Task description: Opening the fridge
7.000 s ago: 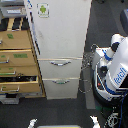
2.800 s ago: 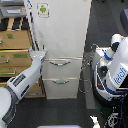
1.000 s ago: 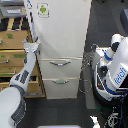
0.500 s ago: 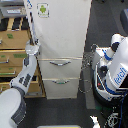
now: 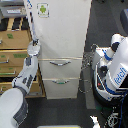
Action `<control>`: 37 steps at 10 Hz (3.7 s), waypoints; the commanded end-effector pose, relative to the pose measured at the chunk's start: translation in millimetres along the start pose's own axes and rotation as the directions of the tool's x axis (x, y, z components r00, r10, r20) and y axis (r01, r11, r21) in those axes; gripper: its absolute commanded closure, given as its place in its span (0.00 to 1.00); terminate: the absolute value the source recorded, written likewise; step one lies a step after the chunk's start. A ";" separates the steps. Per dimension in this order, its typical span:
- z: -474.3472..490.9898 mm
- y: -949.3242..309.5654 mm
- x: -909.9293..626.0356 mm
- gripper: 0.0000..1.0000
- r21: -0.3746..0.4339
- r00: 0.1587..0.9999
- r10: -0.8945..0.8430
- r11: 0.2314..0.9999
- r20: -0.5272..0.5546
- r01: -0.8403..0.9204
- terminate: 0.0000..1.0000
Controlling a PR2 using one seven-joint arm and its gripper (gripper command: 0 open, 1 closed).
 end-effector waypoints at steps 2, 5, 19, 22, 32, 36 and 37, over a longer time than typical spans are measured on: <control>-12.1 -18.2 -10.8 1.00 -0.006 0.999 -0.037 0.999 -0.003 0.037 0.00; 28.6 -51.6 -89.8 1.00 -0.018 0.984 -0.175 0.984 0.029 0.175 0.00; 266.3 -141.9 -668.9 0.00 -0.139 0.419 -0.903 0.404 0.099 0.904 0.00; 53.2 -24.0 -445.5 0.00 -0.035 0.698 -0.703 0.708 -0.137 0.706 0.00; 139.0 -555.4 -277.0 0.00 0.033 0.768 -0.639 0.767 -0.041 0.641 0.00; 227.1 -844.5 -436.8 0.00 -0.102 0.631 -0.775 0.631 -0.032 0.769 0.00; 221.8 -904.4 -498.0 0.00 -0.160 0.572 -0.816 0.578 -0.089 0.800 0.00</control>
